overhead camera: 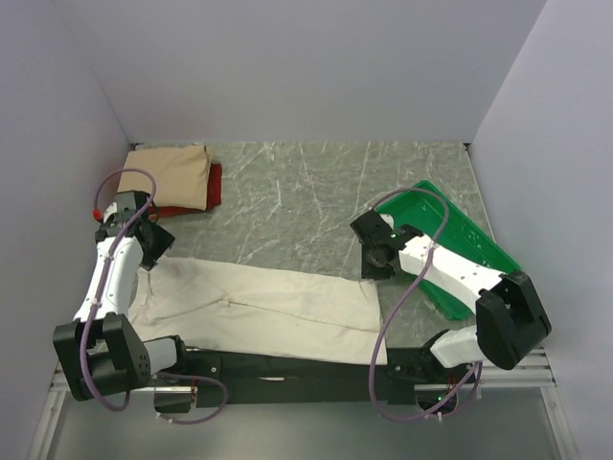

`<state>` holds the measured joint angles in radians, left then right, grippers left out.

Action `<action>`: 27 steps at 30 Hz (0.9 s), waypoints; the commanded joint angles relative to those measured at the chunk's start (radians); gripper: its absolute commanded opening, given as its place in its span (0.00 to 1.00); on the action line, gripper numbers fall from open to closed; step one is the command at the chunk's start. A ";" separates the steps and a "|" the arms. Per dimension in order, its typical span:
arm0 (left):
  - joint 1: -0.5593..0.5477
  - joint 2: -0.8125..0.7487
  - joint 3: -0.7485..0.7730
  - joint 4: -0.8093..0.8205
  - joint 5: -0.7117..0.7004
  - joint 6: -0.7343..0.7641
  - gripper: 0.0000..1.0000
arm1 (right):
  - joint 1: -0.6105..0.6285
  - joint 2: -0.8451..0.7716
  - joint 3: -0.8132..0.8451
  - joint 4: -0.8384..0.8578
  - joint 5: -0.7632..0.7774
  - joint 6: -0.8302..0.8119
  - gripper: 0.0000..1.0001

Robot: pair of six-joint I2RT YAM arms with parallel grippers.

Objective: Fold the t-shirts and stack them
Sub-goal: Fold the tshirt

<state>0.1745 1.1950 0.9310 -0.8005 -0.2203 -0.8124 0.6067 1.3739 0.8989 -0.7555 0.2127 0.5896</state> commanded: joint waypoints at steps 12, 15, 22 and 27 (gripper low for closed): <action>0.290 0.066 0.008 0.092 0.185 0.177 0.58 | -0.035 0.068 -0.040 0.042 -0.050 -0.014 0.32; 0.318 0.086 -0.001 0.121 0.213 0.205 0.59 | -0.041 0.068 -0.044 0.035 -0.033 -0.002 0.33; 0.339 0.120 -0.029 0.173 0.246 0.246 0.63 | -0.065 0.053 -0.071 0.074 -0.056 -0.016 0.35; 0.356 0.161 -0.054 0.221 0.292 0.262 0.63 | -0.079 0.048 -0.078 0.107 -0.096 -0.040 0.37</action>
<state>0.5198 1.3411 0.8955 -0.6388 0.0238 -0.5850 0.5400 1.4425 0.8284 -0.6914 0.1337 0.5686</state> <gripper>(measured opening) 0.633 0.360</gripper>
